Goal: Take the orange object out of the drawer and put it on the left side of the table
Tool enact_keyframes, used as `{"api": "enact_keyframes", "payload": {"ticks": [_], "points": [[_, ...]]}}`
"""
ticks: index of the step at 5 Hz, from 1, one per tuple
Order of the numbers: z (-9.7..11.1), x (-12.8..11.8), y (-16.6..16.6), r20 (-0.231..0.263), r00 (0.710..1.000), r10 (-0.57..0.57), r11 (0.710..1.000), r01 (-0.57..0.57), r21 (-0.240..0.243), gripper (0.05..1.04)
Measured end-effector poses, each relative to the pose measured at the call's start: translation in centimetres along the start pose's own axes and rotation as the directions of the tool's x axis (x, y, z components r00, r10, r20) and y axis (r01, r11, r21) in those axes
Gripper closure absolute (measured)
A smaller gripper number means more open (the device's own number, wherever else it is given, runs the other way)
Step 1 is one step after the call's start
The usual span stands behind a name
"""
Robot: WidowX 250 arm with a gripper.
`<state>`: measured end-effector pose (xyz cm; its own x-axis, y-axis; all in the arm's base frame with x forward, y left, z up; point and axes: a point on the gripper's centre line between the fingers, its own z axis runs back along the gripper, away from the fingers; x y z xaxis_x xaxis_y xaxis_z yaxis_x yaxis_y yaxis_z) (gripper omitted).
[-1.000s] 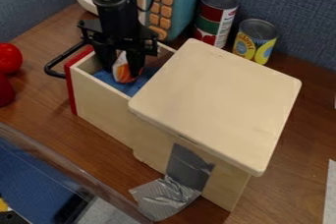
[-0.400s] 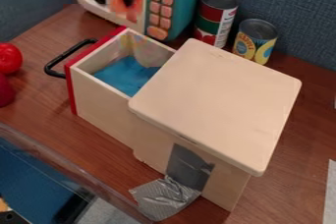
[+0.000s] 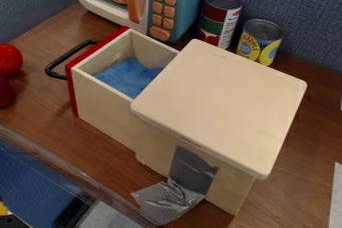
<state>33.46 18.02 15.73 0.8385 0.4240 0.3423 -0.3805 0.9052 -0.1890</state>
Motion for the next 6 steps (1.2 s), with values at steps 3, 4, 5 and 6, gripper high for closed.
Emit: {"api": "enact_keyframes", "payload": {"ticks": [3,4,5,6], "points": [[-10.4,0.8,3.3,-0.192,0.981,-0.039,0.994,0.057,0.092,0.542],[-12.7,-0.7,3.8,-0.226,0.969,-0.096,0.984,0.127,0.125,0.542],[-12.9,-1.1,3.9,-0.223,0.968,-0.116,0.980,0.149,0.133,0.542],[-12.9,-1.7,3.8,-0.231,0.964,-0.132,0.978,0.164,0.127,0.471]]}}
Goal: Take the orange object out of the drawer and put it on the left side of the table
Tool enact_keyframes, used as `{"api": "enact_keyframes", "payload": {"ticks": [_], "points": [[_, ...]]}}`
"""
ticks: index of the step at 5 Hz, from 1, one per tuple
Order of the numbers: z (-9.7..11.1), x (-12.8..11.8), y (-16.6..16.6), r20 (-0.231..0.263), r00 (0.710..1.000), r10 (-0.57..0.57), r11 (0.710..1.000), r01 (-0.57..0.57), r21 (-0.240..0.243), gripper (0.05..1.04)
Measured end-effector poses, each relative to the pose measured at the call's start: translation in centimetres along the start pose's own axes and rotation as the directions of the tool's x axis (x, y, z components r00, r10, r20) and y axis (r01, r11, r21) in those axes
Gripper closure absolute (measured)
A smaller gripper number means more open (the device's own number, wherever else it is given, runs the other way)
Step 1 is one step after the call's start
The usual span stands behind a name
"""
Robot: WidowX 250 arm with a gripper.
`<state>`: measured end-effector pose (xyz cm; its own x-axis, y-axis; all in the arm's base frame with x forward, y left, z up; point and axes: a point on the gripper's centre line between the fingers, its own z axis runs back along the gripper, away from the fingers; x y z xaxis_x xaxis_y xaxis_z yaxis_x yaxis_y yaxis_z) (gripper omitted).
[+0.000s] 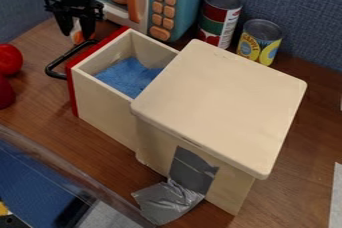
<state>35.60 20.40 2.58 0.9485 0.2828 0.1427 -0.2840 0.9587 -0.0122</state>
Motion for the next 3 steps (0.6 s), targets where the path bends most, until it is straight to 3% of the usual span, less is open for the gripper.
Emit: {"api": "enact_keyframes", "payload": {"ticks": [1,2,3], "points": [[-0.1,-0.9,-0.3,-0.019,1.000,-0.015,1.000,0.015,-0.003,0.174],[3.8,0.0,-0.7,0.083,0.995,-0.049,0.999,0.049,0.003,0.075],[7.5,0.3,-1.2,0.150,0.981,-0.123,0.992,0.124,0.003,0.080]]}}
